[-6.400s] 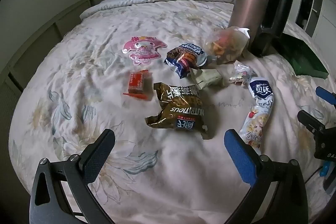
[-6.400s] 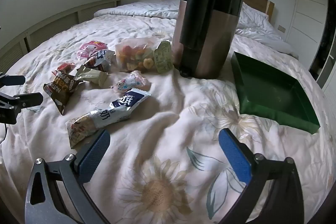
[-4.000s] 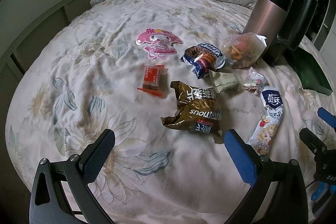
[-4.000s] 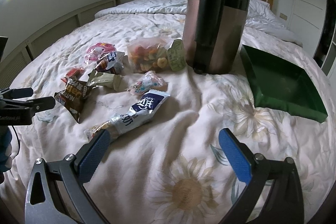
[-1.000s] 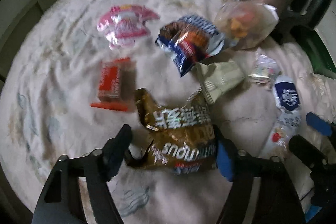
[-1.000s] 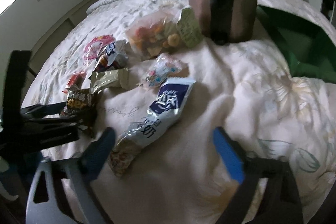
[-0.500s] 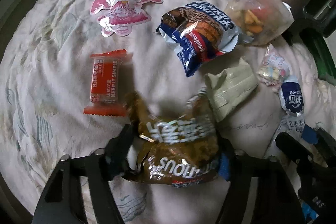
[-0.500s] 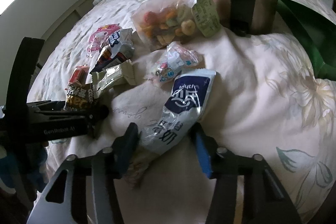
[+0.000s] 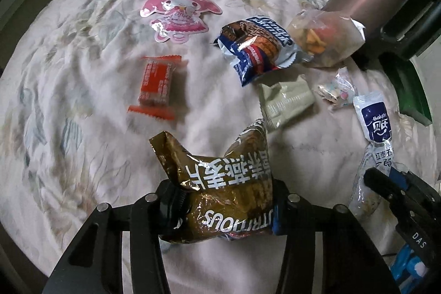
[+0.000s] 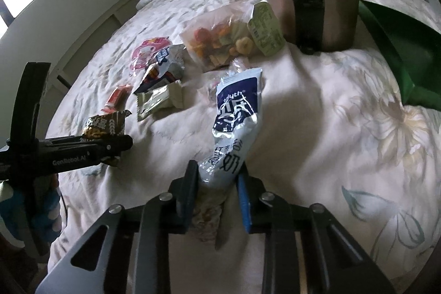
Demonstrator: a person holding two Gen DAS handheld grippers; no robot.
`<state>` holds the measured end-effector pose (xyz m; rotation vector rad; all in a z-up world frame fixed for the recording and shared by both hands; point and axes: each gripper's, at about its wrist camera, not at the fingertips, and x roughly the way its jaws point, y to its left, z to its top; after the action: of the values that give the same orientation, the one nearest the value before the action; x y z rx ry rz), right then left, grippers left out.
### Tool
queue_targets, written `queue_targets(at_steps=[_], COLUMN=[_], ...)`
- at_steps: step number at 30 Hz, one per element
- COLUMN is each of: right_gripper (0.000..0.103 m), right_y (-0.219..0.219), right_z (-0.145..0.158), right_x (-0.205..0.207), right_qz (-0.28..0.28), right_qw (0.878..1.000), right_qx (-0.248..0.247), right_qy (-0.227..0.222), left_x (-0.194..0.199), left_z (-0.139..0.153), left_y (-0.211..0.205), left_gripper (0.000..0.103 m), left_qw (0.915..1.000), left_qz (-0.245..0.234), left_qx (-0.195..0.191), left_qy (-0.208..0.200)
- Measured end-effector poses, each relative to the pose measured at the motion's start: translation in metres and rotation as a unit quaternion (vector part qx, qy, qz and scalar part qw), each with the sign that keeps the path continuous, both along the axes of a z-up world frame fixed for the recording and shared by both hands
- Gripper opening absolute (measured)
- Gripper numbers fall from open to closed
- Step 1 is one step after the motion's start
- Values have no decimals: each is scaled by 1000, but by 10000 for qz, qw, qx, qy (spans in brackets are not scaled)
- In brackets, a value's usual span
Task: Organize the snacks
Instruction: 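Carry both bags over the green tray and open both tools to drop them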
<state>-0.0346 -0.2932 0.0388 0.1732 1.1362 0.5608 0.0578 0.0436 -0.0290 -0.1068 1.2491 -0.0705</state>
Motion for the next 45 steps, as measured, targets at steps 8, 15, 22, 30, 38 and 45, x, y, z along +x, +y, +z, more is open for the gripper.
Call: queue_targets(at_steps=[8,15,22,30,38,45], right_gripper=[0,0,0,0,0,0], right_y=[-25,-60,-114,-204,-273,-315], right_z=[8,36,53,78,73,39], right_x=[-23,-28,-18,18,84,150], right_qz=[-137,-451,-900,-1552,-1739,-1714], right_qw=[9996,9985,9952,9854,9775,9746], right_qx=[202,279,270,-159,-811,-1275], right_qy=[150,-125,-271,-688,-877,-670], left_x=[-44,-65,-58,-23,25,103], left_z=[34,59,79,96,103,87], left_y=[-3,-34,-94,-208,-334,-411], left_gripper=[43,43,43,43,43,43], left_qw=[9998,9996,9985,9892,9712,9704], left_qz=[161,98,-412,-1375,-2263,-2333], left_qx=[57,172,144,-314,-559,-368], left_qy=[-98,-215,-336,-394,-494,-505])
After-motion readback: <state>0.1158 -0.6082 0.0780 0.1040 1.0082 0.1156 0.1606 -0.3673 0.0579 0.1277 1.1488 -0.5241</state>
